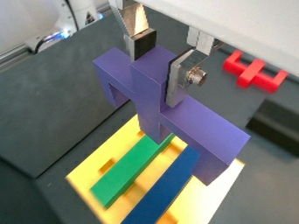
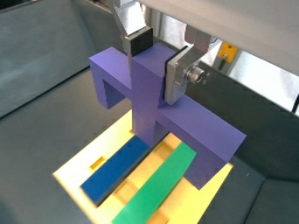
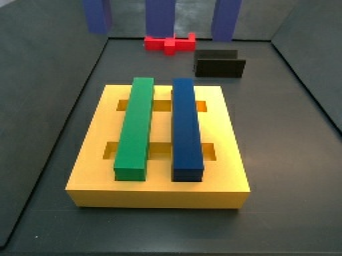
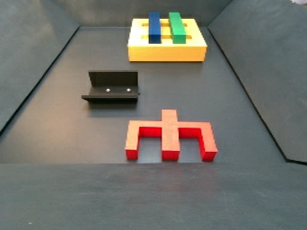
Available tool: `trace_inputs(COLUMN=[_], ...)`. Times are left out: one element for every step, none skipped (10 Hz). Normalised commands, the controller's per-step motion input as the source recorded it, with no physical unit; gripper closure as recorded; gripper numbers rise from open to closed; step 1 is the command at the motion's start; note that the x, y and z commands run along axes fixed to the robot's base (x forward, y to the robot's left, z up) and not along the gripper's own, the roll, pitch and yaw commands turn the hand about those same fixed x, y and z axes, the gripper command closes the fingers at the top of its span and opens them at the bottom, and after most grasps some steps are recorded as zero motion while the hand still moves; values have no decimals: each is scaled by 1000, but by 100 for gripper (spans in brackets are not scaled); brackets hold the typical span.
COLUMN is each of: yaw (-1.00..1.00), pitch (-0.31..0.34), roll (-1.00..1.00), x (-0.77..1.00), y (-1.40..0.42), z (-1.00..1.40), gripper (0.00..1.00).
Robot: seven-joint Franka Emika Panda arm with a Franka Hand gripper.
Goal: Pick up the purple object. Move up. Move to above the board. Insert the purple object.
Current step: Insert the purple object.
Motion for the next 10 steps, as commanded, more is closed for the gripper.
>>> trace_inputs(yaw=[9, 54, 26, 0, 34, 54, 146, 169, 91, 80], pitch=[-113, -114, -16, 27, 33, -3, -204, -174, -87, -71], roll=[40, 113, 176, 336, 356, 263, 81, 0, 0, -10], x=[0, 0, 117, 203, 83, -43, -411, -263, -46, 0], y=[-791, -651, -409, -171, 0, 0, -14, -51, -109, -169], z=[-723, -806, -917, -649, -569, -546, -383, -363, -346, -349], gripper=[100, 100, 100, 100, 100, 100, 100, 100, 100, 100])
